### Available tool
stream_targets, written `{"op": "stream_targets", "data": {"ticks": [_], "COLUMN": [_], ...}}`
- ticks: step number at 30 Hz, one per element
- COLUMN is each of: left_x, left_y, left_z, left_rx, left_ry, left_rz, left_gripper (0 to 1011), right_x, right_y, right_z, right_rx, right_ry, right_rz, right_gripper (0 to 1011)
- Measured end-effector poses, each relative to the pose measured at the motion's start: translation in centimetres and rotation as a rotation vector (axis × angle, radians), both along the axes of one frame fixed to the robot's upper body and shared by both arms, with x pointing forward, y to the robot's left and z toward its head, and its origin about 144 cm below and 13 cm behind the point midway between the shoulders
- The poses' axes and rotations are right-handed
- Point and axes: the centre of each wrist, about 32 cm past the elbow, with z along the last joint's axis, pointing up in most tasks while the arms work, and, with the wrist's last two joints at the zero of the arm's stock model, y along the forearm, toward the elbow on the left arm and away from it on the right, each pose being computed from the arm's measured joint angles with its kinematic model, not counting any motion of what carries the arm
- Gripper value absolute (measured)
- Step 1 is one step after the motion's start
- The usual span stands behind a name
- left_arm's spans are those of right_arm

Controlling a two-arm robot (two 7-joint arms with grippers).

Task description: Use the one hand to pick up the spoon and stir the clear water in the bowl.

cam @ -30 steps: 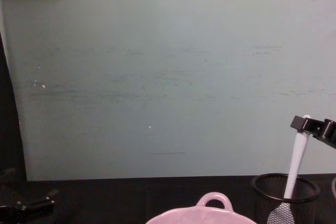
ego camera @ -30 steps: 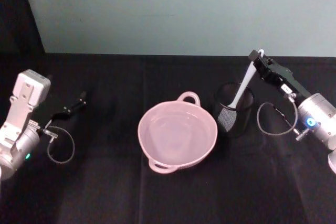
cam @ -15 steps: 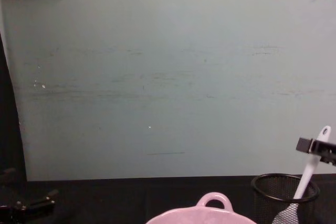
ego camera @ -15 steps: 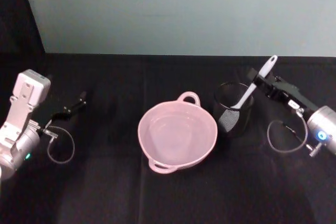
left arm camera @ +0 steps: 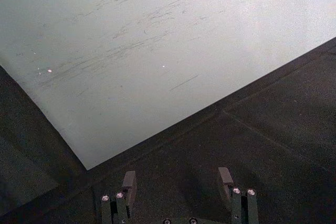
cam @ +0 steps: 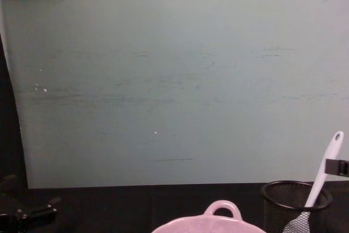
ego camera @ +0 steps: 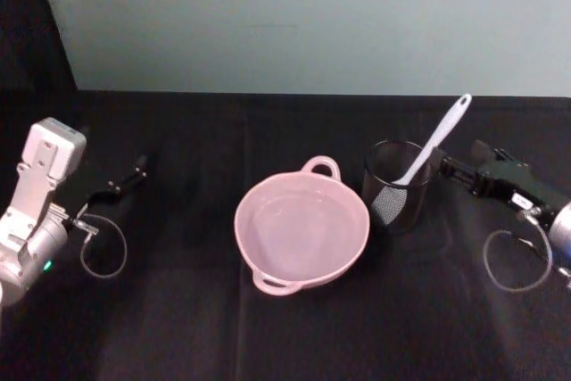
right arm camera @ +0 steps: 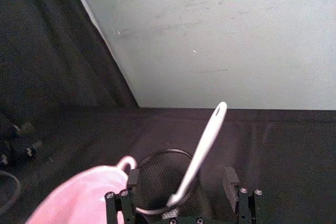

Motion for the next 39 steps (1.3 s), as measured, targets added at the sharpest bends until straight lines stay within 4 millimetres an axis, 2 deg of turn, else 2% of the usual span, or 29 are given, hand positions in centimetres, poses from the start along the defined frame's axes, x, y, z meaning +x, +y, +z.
{"op": "stream_targets", "data": {"ticks": [6,13,18,27,34,39], "left_x": [0.0,0.0,0.0,0.0,0.0,0.0], "left_y": [0.0,0.0,0.0,0.0,0.0,0.0], "left_z": [0.0,0.0,0.0,0.0,0.0,0.0], "left_rx": [0.0,0.0,0.0,0.0,0.0,0.0], "left_ry": [0.0,0.0,0.0,0.0,0.0,0.0], "left_rz": [0.0,0.0,0.0,0.0,0.0,0.0], "left_gripper": [1011,1011,1011,1011,1011,1011], "right_x": [-1.1,-1.3,-0.7,1.6,2.8,2.9], "right_y": [-0.6,-0.9,-0.9,-1.4,-1.7,-1.5], "right_z": [2.2,2.3,0.7,-2.1,-4.4,-5.0], "right_rx": [-0.192,-0.318,-0.404,-0.433,-0.412,-0.424], "right_ry": [-0.027,-0.075,-0.181,-0.259,-0.247,-0.207], "right_rz": [-0.036,-0.092,-0.1,-0.131,-0.113,-0.115], "right_gripper": [1004,1004,1004,1004,1004,1004]}}
